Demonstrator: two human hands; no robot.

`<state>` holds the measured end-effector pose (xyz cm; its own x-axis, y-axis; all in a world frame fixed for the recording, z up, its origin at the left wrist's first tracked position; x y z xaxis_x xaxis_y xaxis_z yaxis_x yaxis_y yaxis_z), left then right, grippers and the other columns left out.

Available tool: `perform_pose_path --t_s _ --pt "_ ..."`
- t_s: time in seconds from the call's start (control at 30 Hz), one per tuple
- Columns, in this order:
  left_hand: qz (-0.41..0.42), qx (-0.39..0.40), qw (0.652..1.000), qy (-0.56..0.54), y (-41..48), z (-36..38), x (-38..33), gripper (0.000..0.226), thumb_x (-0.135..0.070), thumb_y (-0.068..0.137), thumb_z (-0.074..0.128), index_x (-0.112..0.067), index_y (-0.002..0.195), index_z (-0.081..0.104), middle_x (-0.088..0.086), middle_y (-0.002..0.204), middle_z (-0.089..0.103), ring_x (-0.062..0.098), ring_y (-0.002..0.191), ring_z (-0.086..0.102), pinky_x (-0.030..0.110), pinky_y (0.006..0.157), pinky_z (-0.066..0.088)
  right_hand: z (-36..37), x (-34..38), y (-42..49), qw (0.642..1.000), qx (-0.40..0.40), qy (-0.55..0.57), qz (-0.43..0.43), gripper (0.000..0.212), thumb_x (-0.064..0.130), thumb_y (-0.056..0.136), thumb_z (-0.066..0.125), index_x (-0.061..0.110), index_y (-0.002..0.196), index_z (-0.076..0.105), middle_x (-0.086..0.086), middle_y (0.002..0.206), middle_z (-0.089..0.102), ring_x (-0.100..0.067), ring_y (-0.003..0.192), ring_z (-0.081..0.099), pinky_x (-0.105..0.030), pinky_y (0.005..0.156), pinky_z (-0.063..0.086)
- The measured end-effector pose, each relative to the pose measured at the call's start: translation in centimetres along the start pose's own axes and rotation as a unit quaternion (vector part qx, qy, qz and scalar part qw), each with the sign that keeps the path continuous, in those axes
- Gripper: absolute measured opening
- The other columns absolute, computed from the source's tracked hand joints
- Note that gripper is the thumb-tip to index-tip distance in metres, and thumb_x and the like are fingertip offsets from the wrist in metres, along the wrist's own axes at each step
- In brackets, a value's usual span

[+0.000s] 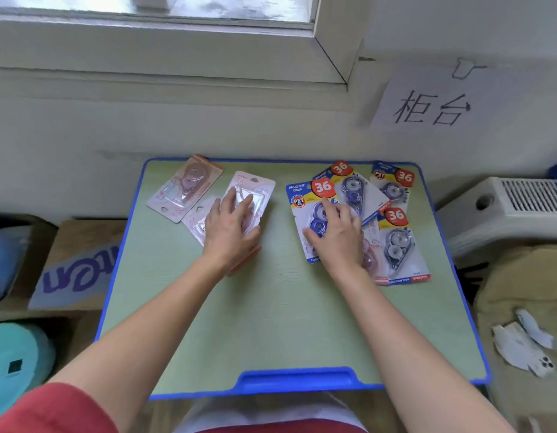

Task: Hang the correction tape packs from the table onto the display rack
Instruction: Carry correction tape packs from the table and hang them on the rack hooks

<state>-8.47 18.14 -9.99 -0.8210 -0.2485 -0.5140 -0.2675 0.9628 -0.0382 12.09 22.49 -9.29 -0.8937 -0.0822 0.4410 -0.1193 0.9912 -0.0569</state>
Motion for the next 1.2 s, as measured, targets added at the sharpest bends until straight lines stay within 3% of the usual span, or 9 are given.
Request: perform_pose_path --t_s 0.27,0.57,0.73,0.9,1.0,1.2 --pt "0.135 0.069 0.988 0.009 -5.3 0.6 -2.3 0.058 -0.029 0.088 0.062 -0.021 0.143 0.043 0.008 0.155 0.024 0.032 0.137 0.027 0.039 0.110 0.023 -1.7 -1.6 -11.9 0.986 -0.097 0.015 0.137 0.068 0.035 0.082 0.068 0.021 0.142 0.041 -0.007 0.140 0.042 -0.033 0.120 0.039 -0.039 0.098 0.032" --pt "0.312 0.153 0.937 0.007 -16.8 4.1 -8.3 0.057 -0.028 0.086 0.065 -0.024 0.140 0.047 0.008 0.154 0.027 0.034 0.135 0.029 0.044 0.108 0.026 -2.1 -6.1 -30.6 0.936 -0.177 0.028 0.304 0.067 0.034 0.083 0.067 0.018 0.142 0.040 -0.007 0.135 0.044 -0.033 0.112 0.041 -0.041 0.093 0.038" --pt "0.409 0.198 0.891 -0.012 -26.2 7.1 -13.5 0.057 -0.024 0.086 0.064 -0.022 0.140 0.047 0.009 0.155 0.026 0.035 0.137 0.028 0.043 0.108 0.026 -2.7 -9.8 -42.5 0.883 -0.237 0.041 0.403 0.068 0.033 0.082 0.069 0.017 0.141 0.042 -0.007 0.131 0.046 -0.032 0.111 0.042 -0.040 0.090 0.041" --pt "0.494 0.256 0.831 -0.005 -38.4 10.3 -17.4 0.059 -0.022 0.085 0.064 -0.021 0.141 0.046 0.005 0.156 0.024 0.034 0.138 0.024 0.047 0.111 0.021 -2.6 -12.9 -56.1 0.828 -0.283 0.079 0.478 0.067 0.032 0.082 0.069 0.019 0.142 0.042 -0.004 0.132 0.046 -0.029 0.111 0.041 -0.031 0.092 0.034" --pt "0.537 0.272 0.798 -0.014 -47.0 11.7 -19.0 0.056 -0.017 0.083 0.066 -0.018 0.137 0.051 0.009 0.153 0.029 0.034 0.132 0.031 0.045 0.106 0.026 -2.3 -14.1 -65.4 0.793 -0.307 0.089 0.519 0.067 0.033 0.082 0.068 0.021 0.142 0.041 0.000 0.132 0.045 -0.027 0.110 0.041 -0.026 0.086 0.031" --pt "0.577 0.324 0.748 -0.035 -65.2 15.0 -20.5 0.053 -0.017 0.083 0.067 -0.017 0.134 0.052 0.011 0.151 0.030 0.035 0.129 0.034 0.045 0.104 0.027 -1.8 -16.0 -84.7 0.726 -0.337 0.080 0.594 0.066 0.031 0.082 0.068 0.020 0.141 0.042 -0.001 0.131 0.046 -0.028 0.105 0.043 -0.030 0.089 0.035"
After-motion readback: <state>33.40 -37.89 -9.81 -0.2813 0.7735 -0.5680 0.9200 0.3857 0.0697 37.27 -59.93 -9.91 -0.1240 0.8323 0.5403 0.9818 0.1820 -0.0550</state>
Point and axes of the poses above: each hand's wrist, its own y-axis towards the middle knuckle, its own z-axis out of the palm, x = y × z, the point moved 7 cm from there along y, towards the middle knuckle
